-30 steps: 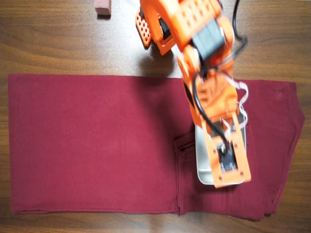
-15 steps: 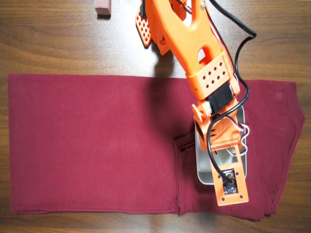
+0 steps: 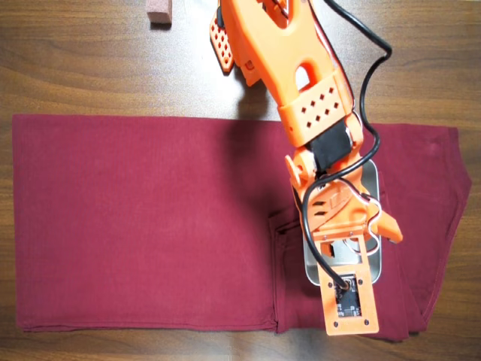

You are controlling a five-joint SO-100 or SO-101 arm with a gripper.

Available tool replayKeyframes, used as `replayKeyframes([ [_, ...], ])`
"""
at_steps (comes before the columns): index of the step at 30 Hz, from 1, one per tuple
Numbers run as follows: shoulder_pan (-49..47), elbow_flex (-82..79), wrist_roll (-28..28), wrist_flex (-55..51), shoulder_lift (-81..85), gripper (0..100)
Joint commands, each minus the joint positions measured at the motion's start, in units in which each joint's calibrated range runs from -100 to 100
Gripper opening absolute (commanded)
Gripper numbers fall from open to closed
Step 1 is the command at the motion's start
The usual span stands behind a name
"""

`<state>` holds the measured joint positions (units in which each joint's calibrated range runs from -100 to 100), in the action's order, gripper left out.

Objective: Grab the cube

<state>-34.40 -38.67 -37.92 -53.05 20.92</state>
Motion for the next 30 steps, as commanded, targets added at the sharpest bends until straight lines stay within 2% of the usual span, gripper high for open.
replayKeyframes([
  [1,1.2,1.1,0.0,1.0,2.6,46],
  [3,1.0,0.9,-0.1,1.1,2.6,45],
  [4,0.6,0.9,-1.3,1.2,3.2,41],
  [5,0.2,0.9,-3.6,2.2,4.4,28],
  [6,0.4,0.9,-4.3,4.2,6.6,1],
  [10,8.5,-8.7,-5.9,14.4,28.2,0],
  [14,23.6,-30.2,-12.8,7.8,58.3,0],
  [17,29.3,-48.9,-13.7,0.9,77.3,0],
  [22,31.5,-61.3,-10.5,-7.6,77.5,0],
  [26,29.0,-61.3,-7.4,-30.1,77.5,0],
  [30,27.7,-61.3,-7.5,-46.1,77.5,0],
])
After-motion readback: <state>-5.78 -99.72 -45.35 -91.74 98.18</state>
